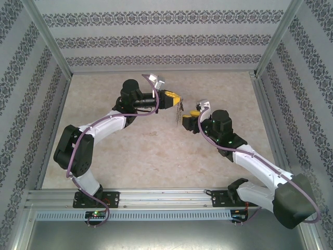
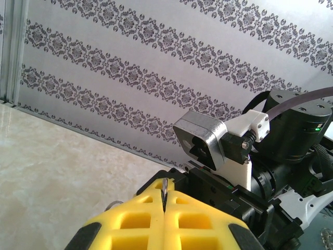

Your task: Put the keys on the keyring

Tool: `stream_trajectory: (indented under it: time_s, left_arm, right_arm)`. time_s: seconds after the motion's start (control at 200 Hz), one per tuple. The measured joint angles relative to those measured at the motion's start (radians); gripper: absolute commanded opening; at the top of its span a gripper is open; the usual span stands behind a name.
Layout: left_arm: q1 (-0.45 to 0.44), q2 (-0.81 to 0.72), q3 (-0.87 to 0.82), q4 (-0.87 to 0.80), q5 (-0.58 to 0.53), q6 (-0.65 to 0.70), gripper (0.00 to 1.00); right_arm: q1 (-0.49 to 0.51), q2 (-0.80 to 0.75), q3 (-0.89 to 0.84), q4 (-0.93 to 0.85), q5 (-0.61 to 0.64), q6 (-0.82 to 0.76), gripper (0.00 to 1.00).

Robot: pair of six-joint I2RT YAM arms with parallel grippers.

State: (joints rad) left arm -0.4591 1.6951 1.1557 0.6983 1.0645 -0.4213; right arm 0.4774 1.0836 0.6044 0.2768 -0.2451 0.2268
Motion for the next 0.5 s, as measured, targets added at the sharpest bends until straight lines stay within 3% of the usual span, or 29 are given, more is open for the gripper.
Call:
stream_trajectory:
  time_s: [0.345, 0.5]
  left_arm:
    - [0.0, 0.0, 0.0, 0.009, 0.0, -0.007, 0.0]
    - [0.0, 0.0, 0.0, 0.014, 0.0, -0.008, 0.0]
  right_arm:
    - [0.038, 0.073, 0.082, 0.037, 0.006, -0.029, 0.5]
    - [0.038, 0.085, 0.096, 0.043, 0.011, -0.056, 0.34]
